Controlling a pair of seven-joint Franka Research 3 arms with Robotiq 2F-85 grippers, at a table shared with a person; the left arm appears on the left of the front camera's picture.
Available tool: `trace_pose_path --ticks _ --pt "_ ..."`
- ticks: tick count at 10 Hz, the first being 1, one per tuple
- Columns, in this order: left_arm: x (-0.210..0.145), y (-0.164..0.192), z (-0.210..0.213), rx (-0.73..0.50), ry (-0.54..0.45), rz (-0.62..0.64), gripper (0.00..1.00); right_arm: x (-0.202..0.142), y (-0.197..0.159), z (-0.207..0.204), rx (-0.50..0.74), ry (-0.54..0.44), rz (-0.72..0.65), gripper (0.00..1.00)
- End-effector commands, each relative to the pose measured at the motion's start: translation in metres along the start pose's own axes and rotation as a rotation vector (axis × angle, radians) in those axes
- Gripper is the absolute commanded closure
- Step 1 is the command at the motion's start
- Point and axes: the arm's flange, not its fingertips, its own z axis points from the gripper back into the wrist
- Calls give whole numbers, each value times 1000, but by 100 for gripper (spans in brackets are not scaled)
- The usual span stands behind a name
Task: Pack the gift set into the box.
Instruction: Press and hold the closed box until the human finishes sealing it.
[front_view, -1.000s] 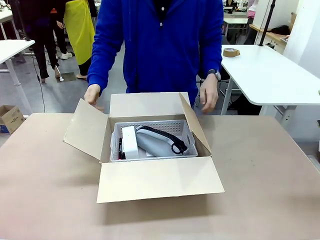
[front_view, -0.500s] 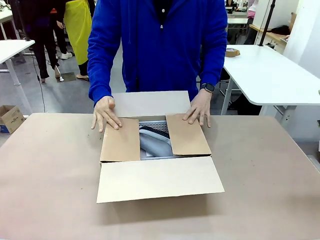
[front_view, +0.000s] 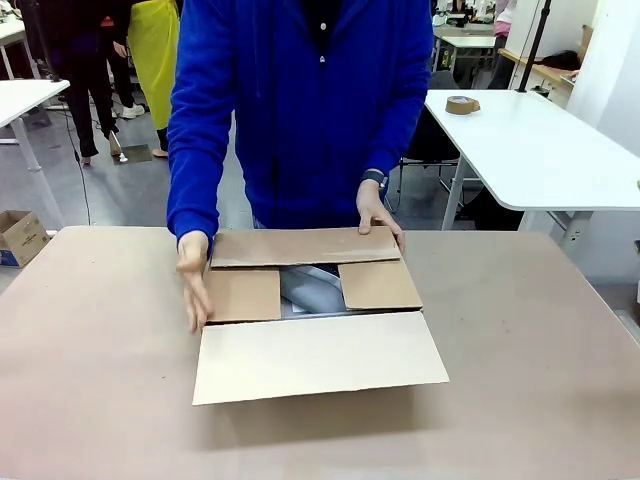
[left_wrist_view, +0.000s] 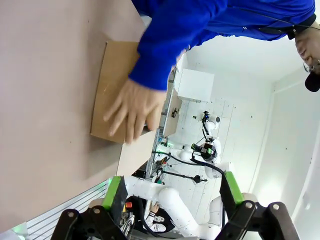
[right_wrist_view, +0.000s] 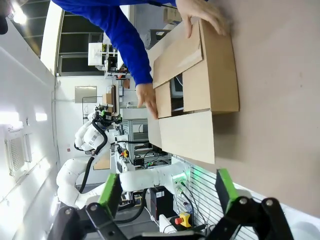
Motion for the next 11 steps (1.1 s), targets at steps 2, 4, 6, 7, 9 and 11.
trace_pose_path --ticks 2,4,6,7,9,11 --pt "-3 0 0 4 0 -6 2 1 0 -2 23 -7 27 0" --pt "-3 0 0 4 0 -6 2 1 0 -2 23 -7 27 0" --pt "-3 0 0 4 0 -6 2 1 0 -2 23 -7 27 0" --pt "-3 0 0 4 0 -6 2 1 0 -2 23 -7 27 0" --pt "-3 0 0 4 0 -6 2 1 0 -2 23 -7 27 0" --pt "-3 0 0 4 0 -6 2 1 0 -2 23 -7 27 0"
